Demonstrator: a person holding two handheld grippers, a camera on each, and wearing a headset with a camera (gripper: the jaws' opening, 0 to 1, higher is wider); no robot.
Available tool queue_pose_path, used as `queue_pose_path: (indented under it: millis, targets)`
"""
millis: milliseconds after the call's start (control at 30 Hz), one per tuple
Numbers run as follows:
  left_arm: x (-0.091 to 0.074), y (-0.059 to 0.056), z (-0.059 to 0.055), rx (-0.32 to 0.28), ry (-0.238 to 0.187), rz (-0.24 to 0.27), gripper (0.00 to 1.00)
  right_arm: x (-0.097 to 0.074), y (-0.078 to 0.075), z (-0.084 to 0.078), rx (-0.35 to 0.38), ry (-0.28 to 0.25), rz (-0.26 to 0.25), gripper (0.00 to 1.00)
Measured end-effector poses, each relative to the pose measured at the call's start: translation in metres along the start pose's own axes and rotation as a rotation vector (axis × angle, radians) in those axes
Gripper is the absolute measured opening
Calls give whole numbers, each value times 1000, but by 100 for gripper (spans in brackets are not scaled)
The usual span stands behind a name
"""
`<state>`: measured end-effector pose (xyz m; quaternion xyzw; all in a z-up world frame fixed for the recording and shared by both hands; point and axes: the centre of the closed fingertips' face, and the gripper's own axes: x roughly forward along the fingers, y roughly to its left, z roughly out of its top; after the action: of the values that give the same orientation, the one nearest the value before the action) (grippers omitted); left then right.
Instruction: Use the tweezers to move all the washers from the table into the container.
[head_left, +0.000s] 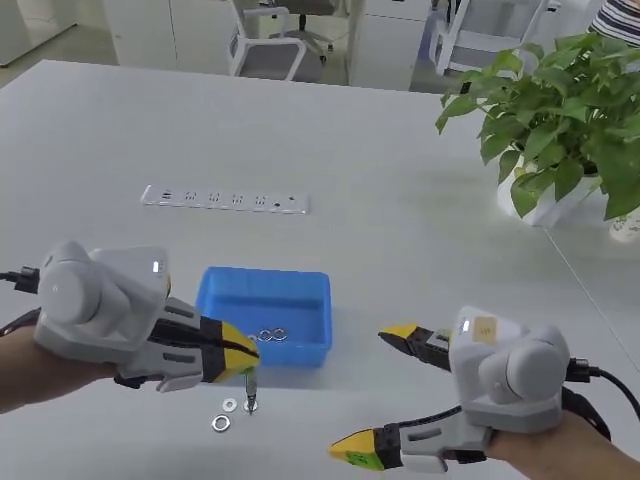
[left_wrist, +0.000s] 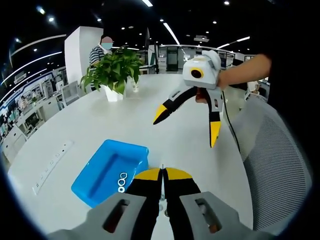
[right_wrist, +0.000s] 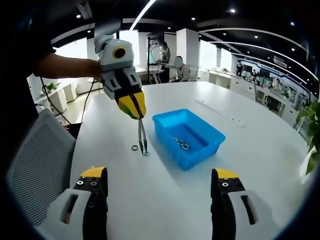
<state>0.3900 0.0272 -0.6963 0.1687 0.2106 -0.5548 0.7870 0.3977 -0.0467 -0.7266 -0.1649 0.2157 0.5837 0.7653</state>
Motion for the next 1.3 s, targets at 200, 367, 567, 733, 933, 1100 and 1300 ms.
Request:
queue_pose_path:
  millis: [200,367,567,733,933,1100,1300]
  targets:
    - [0,-2,0,2,4,-25,5,6,5,3,-57,3,46,70]
    - [0,-4,-1,-1,7,-41,5,13,9,6,-92,14,82,59]
    - [-1,-2,-3,0,19,-50,5,24,12,9,-132,23,118,51]
    - [-2,-2,-3,0,23,-60,5,34,16,13,-161,29,157,44]
    - [-2,-4,-2,3,25,-75,5,49,23,15,-215,45,207,36]
    - [-2,-4,-1,6,29,-84,5,59,27,20,-233,45,232,30]
    - [-1,-3,-3,17,43,-103,5,73,32,23,-266,57,272,26]
